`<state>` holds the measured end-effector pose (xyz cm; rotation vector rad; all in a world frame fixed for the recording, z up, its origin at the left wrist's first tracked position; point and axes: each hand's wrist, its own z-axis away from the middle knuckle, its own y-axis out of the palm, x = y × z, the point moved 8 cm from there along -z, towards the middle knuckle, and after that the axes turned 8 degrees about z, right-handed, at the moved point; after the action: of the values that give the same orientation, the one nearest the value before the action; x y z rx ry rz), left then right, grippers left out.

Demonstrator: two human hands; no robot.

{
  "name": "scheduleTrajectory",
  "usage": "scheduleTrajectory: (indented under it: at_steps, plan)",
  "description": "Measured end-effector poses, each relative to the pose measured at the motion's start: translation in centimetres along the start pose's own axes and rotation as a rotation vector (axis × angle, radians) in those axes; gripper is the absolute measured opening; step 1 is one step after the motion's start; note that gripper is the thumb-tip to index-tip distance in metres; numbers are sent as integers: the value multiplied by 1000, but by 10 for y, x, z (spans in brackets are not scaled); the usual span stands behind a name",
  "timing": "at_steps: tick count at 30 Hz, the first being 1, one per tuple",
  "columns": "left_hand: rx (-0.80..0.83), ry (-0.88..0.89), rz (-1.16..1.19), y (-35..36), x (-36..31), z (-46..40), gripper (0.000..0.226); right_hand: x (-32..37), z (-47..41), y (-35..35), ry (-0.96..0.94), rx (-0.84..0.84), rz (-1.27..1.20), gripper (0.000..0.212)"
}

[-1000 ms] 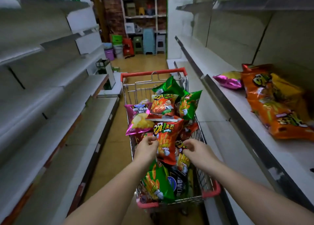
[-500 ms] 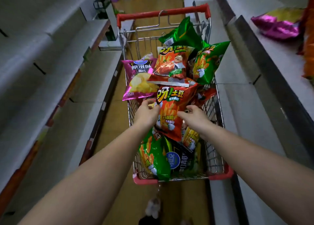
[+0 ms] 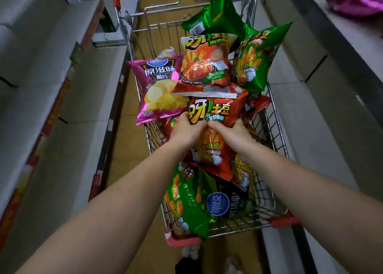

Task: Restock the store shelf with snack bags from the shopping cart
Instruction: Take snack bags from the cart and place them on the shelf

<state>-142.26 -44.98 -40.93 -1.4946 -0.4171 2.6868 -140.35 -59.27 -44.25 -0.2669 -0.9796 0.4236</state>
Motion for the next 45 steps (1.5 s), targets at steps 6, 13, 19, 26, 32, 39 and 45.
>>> scheduleTrajectory:
  at_steps: [6,13,19,26,32,39,45]
  plan:
    - [-8,-52,127,3,-2,-3,103,-6,0,-33,8,-50,-101,37]
    - [354,-288,217,56,0,29,85,-27,24,-52,65,231,-236,32]
    - [449,-225,263,74,-10,51,38,-32,42,-78,-7,465,-131,97]
    - [320,-11,413,42,-56,41,81,25,38,-88,-168,434,-173,66]
    - [66,146,485,-34,-68,10,76,75,14,-74,-187,189,-120,56]
    - [-57,87,592,-93,-26,-20,72,79,-19,-27,-214,-21,258,91]
    - [14,57,536,-101,-18,-33,73,46,-36,-17,0,-16,49,118]
